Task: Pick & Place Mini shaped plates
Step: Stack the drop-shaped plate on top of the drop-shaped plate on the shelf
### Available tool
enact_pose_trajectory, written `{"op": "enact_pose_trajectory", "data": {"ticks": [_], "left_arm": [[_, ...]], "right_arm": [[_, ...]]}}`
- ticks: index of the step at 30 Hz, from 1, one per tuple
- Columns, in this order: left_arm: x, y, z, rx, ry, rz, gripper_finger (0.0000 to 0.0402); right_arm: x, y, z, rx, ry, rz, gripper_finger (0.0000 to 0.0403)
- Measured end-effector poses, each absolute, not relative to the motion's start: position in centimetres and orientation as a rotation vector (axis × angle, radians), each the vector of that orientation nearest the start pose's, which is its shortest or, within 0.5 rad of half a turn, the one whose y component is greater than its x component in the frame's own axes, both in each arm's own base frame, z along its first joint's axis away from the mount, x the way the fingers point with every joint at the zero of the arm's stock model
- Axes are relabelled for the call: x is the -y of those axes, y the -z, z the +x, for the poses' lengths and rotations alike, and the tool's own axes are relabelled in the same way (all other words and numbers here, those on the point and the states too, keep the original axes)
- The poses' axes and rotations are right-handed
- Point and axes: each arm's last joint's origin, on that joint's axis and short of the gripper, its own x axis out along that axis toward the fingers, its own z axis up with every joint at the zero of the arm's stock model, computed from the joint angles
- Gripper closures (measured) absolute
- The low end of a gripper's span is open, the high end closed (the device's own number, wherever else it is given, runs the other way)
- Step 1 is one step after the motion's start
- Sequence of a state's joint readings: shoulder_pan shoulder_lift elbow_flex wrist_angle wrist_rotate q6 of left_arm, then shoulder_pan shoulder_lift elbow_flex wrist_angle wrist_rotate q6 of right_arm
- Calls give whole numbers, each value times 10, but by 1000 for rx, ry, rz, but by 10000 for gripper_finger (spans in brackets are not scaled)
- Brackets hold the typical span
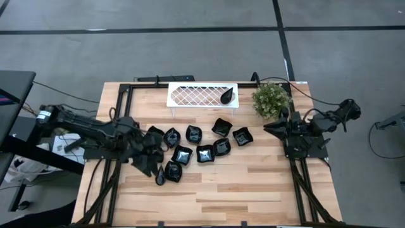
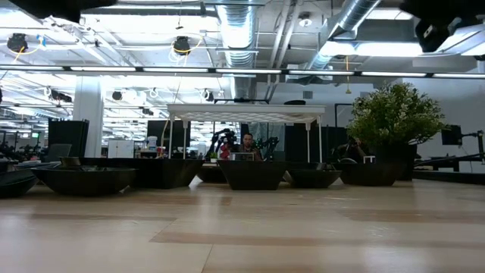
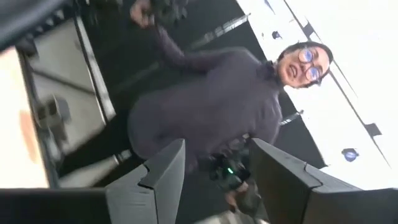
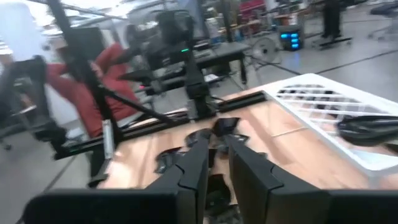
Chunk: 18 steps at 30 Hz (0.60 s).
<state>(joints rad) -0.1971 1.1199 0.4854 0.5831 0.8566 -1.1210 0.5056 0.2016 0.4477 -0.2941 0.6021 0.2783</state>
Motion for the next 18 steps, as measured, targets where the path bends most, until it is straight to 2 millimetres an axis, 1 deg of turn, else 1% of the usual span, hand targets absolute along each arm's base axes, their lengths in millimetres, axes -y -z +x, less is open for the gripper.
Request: {"op": "enact_pose_trajectory", "data": {"ticks": [5,10,13,15,18], "left_arm": [[79,-237,213,-688,952,-1030,219],[80,-241,210,-669,974,-1011,219],[79,-244,209,-610,985,-951,219],[79,-244,211,-557,934,-939,219],[76,-244,213,-510,834,-969,219]], "right_arm": [[-22,-270,74,-23,108,255,343],[-22,-269,74,-36,106,250,343],[-22,-269,74,-35,104,251,343],[-22,-269,74,-36,104,250,343],[-22,-269,74,-35,103,250,343]]}}
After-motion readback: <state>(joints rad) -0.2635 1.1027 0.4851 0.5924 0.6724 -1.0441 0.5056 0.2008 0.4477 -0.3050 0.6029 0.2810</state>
